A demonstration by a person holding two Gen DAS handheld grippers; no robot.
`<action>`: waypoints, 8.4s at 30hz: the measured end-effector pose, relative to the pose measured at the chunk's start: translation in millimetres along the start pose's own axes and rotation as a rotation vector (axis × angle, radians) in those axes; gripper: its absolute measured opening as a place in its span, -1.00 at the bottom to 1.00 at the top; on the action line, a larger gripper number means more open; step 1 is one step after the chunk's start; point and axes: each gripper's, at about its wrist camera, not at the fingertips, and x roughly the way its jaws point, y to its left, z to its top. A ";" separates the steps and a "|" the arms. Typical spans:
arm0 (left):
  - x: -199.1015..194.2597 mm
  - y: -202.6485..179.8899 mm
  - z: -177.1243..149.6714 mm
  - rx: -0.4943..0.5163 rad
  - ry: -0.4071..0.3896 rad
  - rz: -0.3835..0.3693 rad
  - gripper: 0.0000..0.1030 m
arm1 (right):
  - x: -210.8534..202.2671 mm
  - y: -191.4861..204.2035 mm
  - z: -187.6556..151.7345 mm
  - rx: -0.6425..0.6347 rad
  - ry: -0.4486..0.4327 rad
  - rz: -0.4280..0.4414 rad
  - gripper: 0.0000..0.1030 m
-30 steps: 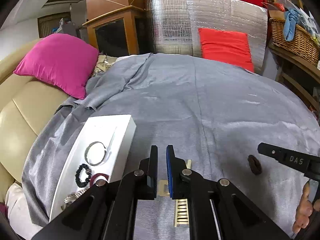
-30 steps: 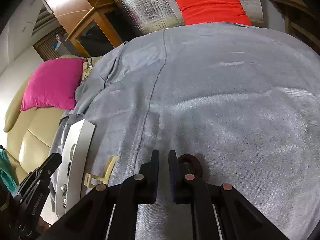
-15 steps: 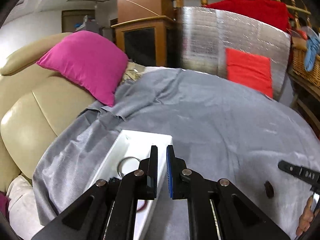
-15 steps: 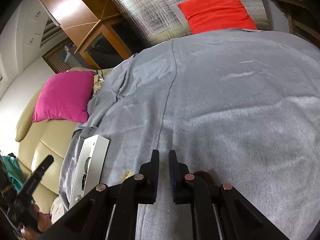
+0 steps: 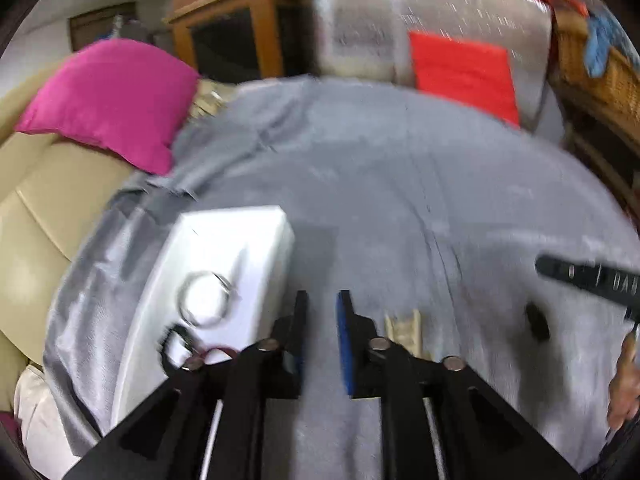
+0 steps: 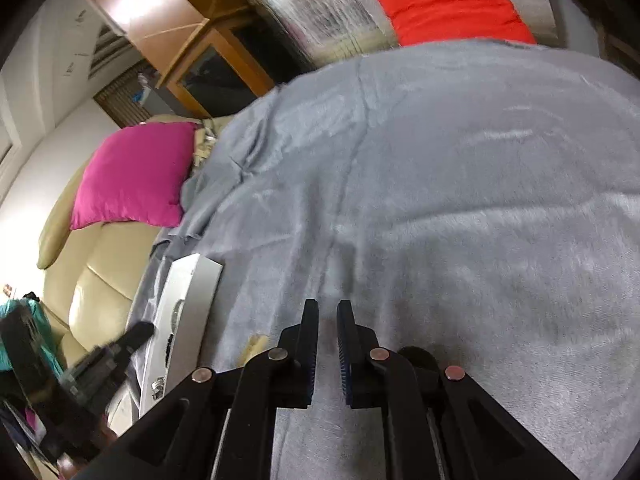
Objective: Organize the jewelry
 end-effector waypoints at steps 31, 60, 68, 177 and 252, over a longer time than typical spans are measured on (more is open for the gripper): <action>44.2 -37.8 -45.8 -0.032 0.218 -0.105 -0.54 | 12.9 -26.5 -27.1 -0.137 0.111 -0.168 -0.85; -49.0 121.1 -23.0 -0.297 -0.034 0.016 -0.54 | 16.6 55.3 -22.6 -0.206 -0.020 0.045 -0.85; -63.3 131.2 -71.3 -0.283 0.043 -0.032 -0.54 | 49.5 143.5 -17.7 -0.328 0.014 0.098 -0.85; -354.5 67.0 -147.5 -0.133 -0.296 0.473 0.96 | -268.0 243.7 -224.1 -0.467 -0.236 0.086 0.41; -283.1 142.7 -104.6 -0.260 -0.194 0.516 0.96 | -163.4 267.3 -156.7 -0.487 -0.127 0.071 0.46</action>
